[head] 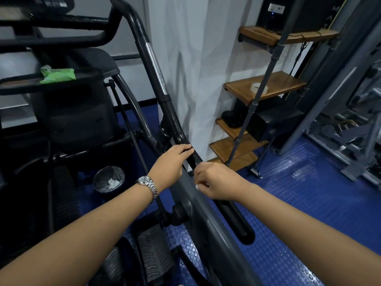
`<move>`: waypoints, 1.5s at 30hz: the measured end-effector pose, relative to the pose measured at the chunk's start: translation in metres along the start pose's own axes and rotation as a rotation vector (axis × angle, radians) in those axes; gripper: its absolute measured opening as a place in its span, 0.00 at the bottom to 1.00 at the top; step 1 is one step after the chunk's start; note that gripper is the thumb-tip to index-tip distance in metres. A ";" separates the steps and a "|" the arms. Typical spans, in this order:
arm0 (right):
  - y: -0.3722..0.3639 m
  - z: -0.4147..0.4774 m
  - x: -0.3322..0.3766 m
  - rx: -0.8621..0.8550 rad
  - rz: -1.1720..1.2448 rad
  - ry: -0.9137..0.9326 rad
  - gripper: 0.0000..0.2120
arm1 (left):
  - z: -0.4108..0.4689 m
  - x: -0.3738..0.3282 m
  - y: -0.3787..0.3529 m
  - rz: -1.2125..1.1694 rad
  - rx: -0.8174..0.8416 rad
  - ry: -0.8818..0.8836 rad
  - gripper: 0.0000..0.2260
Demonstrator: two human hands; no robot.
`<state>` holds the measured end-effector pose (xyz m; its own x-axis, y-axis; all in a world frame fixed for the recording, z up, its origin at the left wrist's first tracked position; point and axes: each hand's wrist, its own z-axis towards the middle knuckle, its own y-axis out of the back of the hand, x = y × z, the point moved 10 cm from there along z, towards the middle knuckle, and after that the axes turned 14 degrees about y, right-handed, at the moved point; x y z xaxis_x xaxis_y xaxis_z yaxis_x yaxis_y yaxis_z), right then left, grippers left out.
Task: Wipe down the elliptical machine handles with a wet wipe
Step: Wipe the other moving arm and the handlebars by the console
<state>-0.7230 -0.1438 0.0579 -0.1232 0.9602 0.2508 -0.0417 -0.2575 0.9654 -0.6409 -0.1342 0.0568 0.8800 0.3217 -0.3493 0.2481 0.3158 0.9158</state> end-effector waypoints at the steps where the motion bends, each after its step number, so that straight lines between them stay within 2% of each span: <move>1: -0.003 0.003 0.000 0.003 -0.011 0.002 0.08 | 0.000 0.000 0.001 0.002 0.003 -0.003 0.29; 6: -0.001 -0.016 0.006 0.020 0.059 0.026 0.08 | 0.000 -0.001 0.001 -0.007 0.006 -0.019 0.28; 8: 0.010 -0.013 0.001 -0.045 0.077 0.021 0.08 | 0.000 -0.001 0.001 -0.019 0.003 -0.018 0.29; 13: 0.030 -0.005 -0.014 -0.340 0.054 -0.032 0.07 | 0.001 0.001 0.003 -0.009 -0.001 -0.030 0.29; 19: 0.021 -0.040 -0.011 -0.395 0.154 -0.113 0.07 | 0.003 0.002 0.003 -0.017 0.015 -0.033 0.28; 25: 0.028 -0.028 -0.038 -0.601 0.296 -0.301 0.09 | 0.007 0.006 0.004 0.036 0.042 -0.050 0.28; 28: 0.025 -0.039 -0.038 -0.601 0.323 -0.325 0.09 | 0.009 0.010 0.010 0.063 0.045 -0.074 0.28; 36: 0.027 -0.017 -0.055 -0.660 0.330 -0.392 0.08 | 0.037 0.047 0.054 0.219 -0.181 0.036 0.29; 45: 0.029 -0.016 -0.058 -0.619 0.270 -0.394 0.06 | 0.058 0.063 0.052 0.378 -0.138 0.104 0.33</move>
<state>-0.7330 -0.2083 0.0700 0.1483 0.7933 0.5904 -0.6203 -0.3904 0.6803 -0.5493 -0.1487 0.0943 0.8517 0.5237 -0.0185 -0.1471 0.2727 0.9508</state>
